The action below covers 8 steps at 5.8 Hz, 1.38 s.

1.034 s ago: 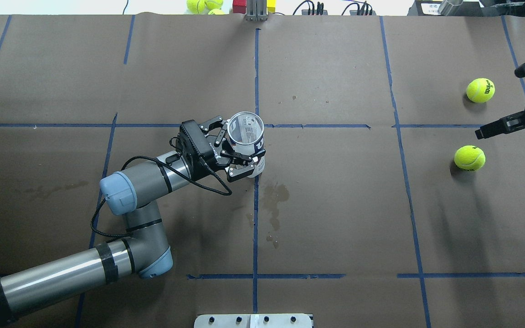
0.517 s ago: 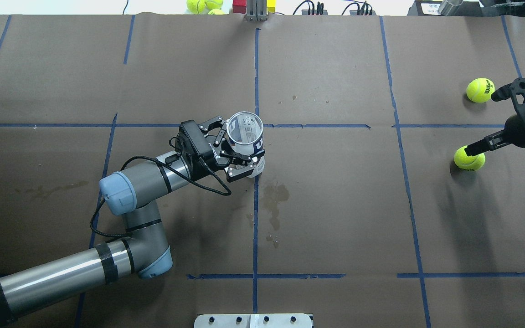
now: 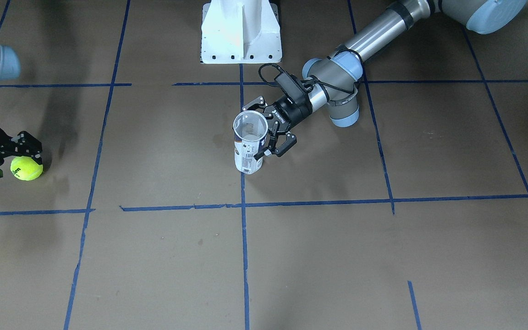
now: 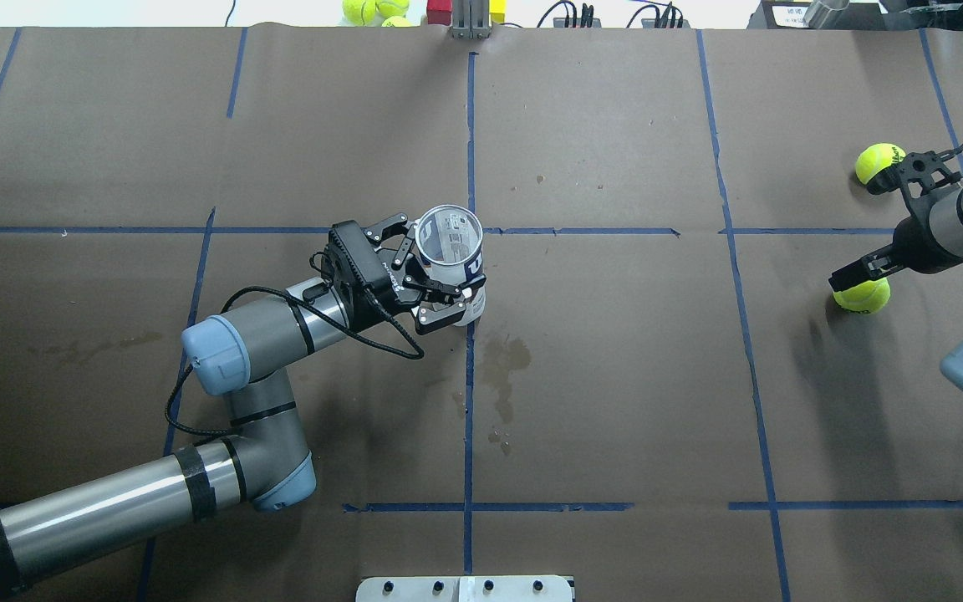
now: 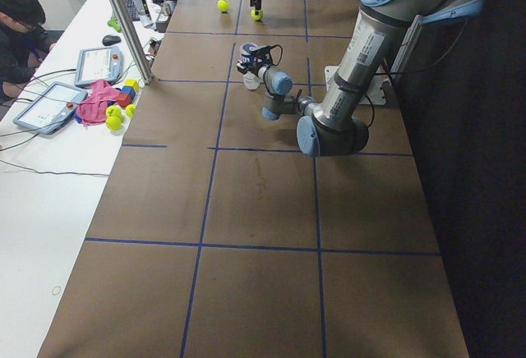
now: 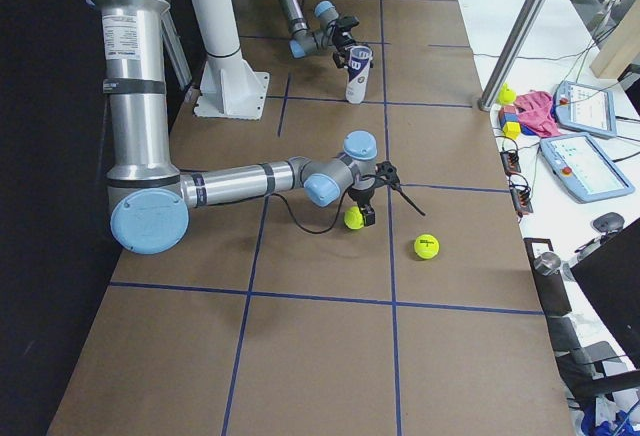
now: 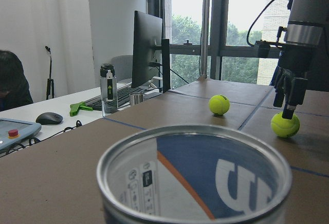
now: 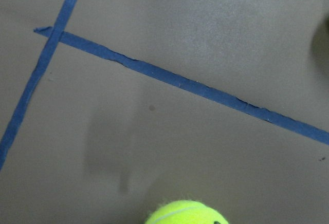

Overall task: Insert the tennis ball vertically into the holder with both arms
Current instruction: 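Reach the right gripper to the nearer yellow tennis ball, then close the right gripper on the yellow tennis ball and lift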

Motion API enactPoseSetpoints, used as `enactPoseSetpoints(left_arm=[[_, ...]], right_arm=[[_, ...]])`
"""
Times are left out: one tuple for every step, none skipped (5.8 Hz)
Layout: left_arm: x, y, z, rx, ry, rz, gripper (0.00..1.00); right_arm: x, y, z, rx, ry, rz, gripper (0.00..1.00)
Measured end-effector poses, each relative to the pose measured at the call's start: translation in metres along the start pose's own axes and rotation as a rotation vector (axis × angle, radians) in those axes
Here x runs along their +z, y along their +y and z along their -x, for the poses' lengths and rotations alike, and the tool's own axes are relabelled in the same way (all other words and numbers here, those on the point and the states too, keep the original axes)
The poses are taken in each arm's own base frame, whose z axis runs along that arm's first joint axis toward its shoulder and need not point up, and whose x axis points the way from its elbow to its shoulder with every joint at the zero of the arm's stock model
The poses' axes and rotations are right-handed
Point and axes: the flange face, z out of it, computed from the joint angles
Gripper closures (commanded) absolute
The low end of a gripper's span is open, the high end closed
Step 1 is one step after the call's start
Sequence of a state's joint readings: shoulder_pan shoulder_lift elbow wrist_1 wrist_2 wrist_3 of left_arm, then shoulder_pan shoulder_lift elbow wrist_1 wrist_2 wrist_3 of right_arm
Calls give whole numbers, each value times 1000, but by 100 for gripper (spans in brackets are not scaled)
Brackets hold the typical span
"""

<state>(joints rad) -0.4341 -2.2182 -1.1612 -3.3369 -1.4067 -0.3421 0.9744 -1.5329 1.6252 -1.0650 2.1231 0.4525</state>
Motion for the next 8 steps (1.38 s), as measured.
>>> enactPoseSetpoints(left_arm=[[0, 0, 0, 0, 0, 0, 5], [0, 0, 0, 0, 0, 1, 5], [0, 1, 0, 0, 0, 1, 5], [0, 1, 0, 0, 0, 1, 5], [0, 1, -1, 0, 0, 0, 5], [0, 0, -1, -1, 0, 0, 5], [0, 0, -1, -1, 0, 0, 5], [0, 0, -1, -1, 0, -1, 5]], right_arm=[[8, 1, 2, -3, 0, 13, 0], [12, 2, 2, -2, 1, 22, 1], [14, 5, 1, -1, 7, 26, 24], [16, 7, -1, 0, 21, 26, 49], [17, 8, -2, -1, 33, 23, 59], [17, 7, -2, -4, 37, 21, 62], [10, 4, 6, -14, 26, 7, 62], [-9, -3, 22, -30, 3, -24, 62]])
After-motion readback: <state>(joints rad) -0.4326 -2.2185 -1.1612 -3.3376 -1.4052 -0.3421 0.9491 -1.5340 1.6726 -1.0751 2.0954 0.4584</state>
